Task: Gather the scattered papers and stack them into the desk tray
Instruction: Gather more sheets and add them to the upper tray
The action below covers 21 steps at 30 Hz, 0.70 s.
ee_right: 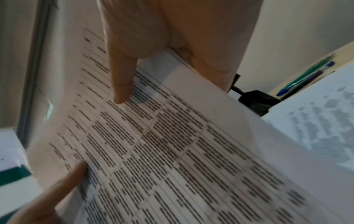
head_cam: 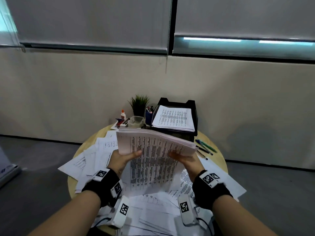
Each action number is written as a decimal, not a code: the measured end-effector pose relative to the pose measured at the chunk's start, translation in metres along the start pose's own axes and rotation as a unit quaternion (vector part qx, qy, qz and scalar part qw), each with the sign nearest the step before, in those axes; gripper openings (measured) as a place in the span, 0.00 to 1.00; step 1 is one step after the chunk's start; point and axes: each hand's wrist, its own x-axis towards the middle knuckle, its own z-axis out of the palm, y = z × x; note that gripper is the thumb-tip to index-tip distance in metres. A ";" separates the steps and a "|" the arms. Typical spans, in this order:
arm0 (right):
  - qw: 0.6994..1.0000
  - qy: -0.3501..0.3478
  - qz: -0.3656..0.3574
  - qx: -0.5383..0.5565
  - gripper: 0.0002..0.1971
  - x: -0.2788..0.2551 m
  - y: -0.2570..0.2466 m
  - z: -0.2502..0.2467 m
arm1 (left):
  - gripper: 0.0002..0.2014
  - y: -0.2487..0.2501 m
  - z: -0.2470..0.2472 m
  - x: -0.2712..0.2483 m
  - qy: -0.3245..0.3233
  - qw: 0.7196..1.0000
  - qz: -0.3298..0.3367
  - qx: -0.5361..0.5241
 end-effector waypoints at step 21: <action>0.997 0.072 -0.002 -0.041 0.11 -0.006 -0.010 0.009 | 0.16 0.003 0.015 -0.016 0.044 0.999 0.012 0.014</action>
